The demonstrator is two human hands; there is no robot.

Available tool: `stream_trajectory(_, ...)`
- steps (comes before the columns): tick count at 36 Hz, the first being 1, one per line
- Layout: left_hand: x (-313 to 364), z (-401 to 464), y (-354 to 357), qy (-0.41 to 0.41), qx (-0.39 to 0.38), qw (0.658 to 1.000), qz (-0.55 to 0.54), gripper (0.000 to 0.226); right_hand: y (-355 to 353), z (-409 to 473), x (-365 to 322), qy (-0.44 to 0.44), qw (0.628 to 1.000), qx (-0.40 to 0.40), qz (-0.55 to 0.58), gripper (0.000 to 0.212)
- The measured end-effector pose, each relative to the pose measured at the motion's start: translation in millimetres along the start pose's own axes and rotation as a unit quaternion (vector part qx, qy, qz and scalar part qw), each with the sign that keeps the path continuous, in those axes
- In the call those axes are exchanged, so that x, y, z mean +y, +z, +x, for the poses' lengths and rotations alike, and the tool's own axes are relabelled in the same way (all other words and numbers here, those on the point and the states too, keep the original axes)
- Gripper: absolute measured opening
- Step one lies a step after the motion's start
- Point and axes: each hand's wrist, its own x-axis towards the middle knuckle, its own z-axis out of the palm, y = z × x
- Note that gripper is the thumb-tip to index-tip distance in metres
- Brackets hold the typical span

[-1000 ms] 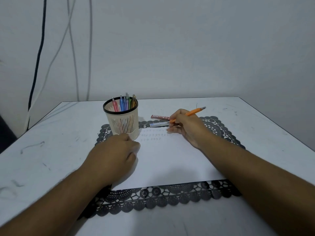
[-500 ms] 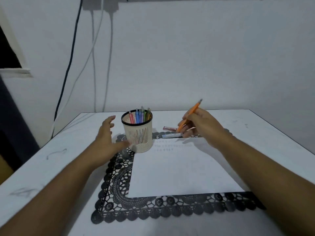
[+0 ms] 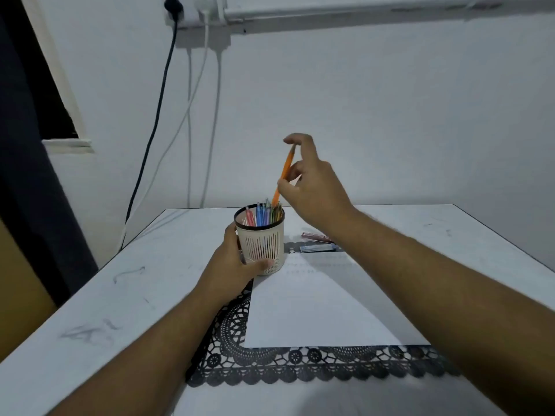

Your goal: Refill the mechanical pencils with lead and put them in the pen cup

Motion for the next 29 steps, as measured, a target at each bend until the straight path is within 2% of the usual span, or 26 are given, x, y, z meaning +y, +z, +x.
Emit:
stream_trajectory(4, -2, -1, 1, 0.002, 0.002, 1.0, 0.0, 0.091, 13, 3, 0, -0.011, 0.995, -0.053, -0.088, 0.063)
stream_trajectory(9, -3, -1, 4, -0.003, 0.009, 1.0, 0.001, 0.087, 30, 2, 10, 0.005, 0.981, -0.121, -0.149, 0.033)
stream_trajectory(14, -4, 0, 2, -0.003, 0.01, 1.0, -0.001, 0.086, 43, -2, 17, -0.013, 0.971, -0.133, -0.199, 0.034)
stream_trajectory(18, -6, 0, 3, -0.004, 0.011, 1.0, -0.003, 0.089, 44, -5, 19, 0.002, 0.977, -0.147, -0.156, 0.04)
stream_trajectory(23, -9, 1, 0, -0.004, 0.011, 1.0, -0.022, 0.109, 22, -8, 31, 0.022, 0.995, -0.066, -0.07, 0.042)
stream_trajectory(26, 1, -1, -6, -0.013, 0.054, 0.998, -0.02, 0.12, 4, -18, 43, 0.045, 0.997, -0.036, -0.05, 0.041)
stream_trajectory(29, 17, -9, -16, 0.009, 0.139, 0.99, -0.005, 0.113, -12, -41, 60, 0.072, 0.994, -0.056, -0.061, 0.039)
